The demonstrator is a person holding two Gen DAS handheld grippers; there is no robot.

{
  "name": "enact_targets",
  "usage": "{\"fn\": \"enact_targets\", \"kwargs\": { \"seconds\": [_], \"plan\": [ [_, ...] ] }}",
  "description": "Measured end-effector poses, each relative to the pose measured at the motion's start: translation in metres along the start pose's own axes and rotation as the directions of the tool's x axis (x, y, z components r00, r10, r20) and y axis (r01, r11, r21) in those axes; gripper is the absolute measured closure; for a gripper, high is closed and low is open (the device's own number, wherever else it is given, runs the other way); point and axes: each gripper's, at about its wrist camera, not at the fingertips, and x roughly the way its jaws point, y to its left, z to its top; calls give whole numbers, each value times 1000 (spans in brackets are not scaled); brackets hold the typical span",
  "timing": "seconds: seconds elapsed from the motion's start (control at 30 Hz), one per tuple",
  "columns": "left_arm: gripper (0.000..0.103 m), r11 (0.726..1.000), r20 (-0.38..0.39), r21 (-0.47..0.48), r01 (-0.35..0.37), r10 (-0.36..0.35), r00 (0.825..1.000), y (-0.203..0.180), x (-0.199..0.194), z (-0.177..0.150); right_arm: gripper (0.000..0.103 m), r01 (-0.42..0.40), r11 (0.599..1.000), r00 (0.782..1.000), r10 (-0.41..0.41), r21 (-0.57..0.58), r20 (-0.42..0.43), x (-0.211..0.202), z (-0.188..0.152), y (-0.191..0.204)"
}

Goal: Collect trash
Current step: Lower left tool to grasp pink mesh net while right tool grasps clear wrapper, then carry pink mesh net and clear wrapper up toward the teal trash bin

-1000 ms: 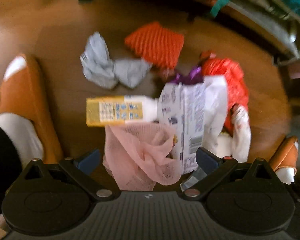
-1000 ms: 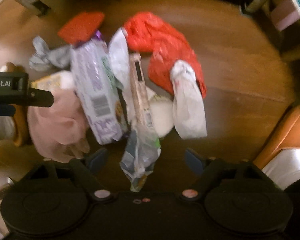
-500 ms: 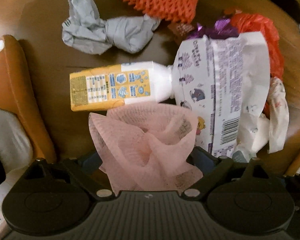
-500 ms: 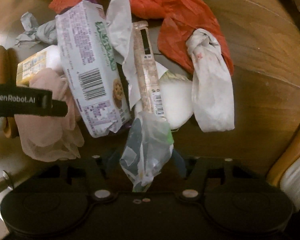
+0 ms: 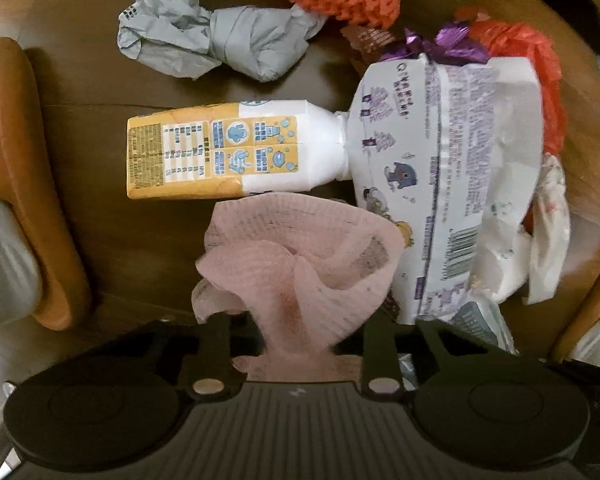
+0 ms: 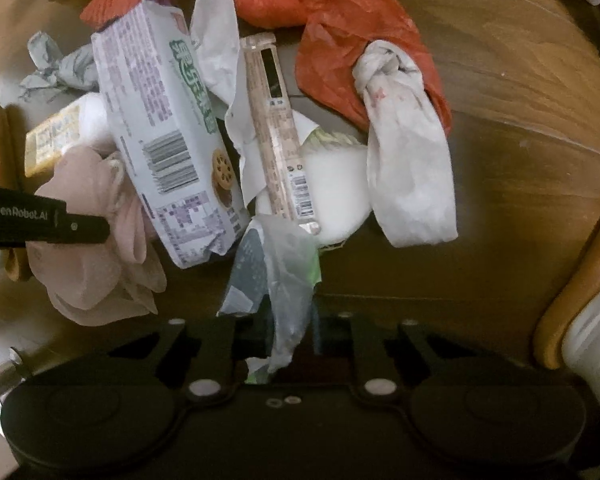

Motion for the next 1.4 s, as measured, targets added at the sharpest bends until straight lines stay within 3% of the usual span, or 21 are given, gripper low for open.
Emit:
{"fn": "enact_targets", "kwargs": {
  "seconds": [0.2,0.47,0.57,0.73,0.87,0.97,1.07,1.2,1.3,1.4],
  "plan": [
    [87,1000,-12,3,-12,12,1000,-3,-22,-3,90,-4,1000,1000,4,12,-7,-39,1,2],
    [87,995,85,94,-41,33,996,-20,-101,-26,91,34,999,991,-33,-5,127,-108,-13,23],
    [87,992,146,121,-27,9,989,-23,-144,-32,92,23,1000,978,-24,4,205,-135,-23,26],
    [87,985,278,175,4,-54,959,-34,-204,-49,93,34,999,924,-35,10,382,-200,-41,28],
    [87,973,395,230,14,-107,913,-43,-251,-69,93,29,999,859,-44,37,510,-253,-62,21],
    [87,963,475,268,20,-150,867,-52,-292,-87,93,46,998,795,-66,48,603,-294,-81,17],
    [87,944,555,329,7,-199,808,-67,-333,-104,93,66,995,729,-95,69,678,-337,-103,11],
    [87,915,634,403,3,-282,721,-89,-386,-132,93,84,992,624,-128,97,771,-389,-138,3],
    [87,889,672,458,-11,-339,658,-106,-416,-152,93,88,988,549,-156,129,821,-426,-163,-8],
    [87,860,690,509,-20,-394,607,-123,-445,-171,93,95,983,475,-184,158,861,-462,-186,-19]
  ]
}}
